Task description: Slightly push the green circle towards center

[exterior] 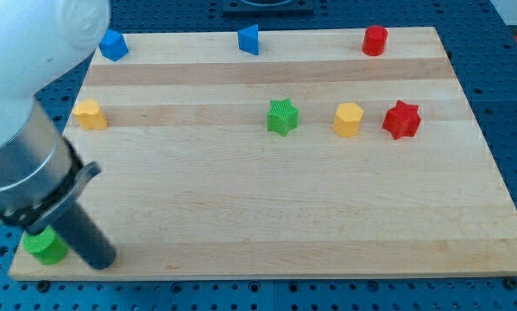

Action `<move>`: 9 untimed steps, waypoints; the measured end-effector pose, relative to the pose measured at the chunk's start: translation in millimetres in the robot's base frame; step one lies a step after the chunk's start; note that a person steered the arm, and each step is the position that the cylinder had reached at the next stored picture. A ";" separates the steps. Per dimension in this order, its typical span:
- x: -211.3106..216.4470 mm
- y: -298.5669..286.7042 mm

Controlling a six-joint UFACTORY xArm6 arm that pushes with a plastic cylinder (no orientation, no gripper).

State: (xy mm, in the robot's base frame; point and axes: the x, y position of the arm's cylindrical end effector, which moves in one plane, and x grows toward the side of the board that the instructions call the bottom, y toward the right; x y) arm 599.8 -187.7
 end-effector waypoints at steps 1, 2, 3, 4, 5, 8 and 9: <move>-50.9 2.2; -90.2 -32.9; -97.4 -102.6; -94.6 -117.2; -80.0 -116.9; -49.9 -117.2; -39.0 -116.1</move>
State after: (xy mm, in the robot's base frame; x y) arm 560.9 -303.8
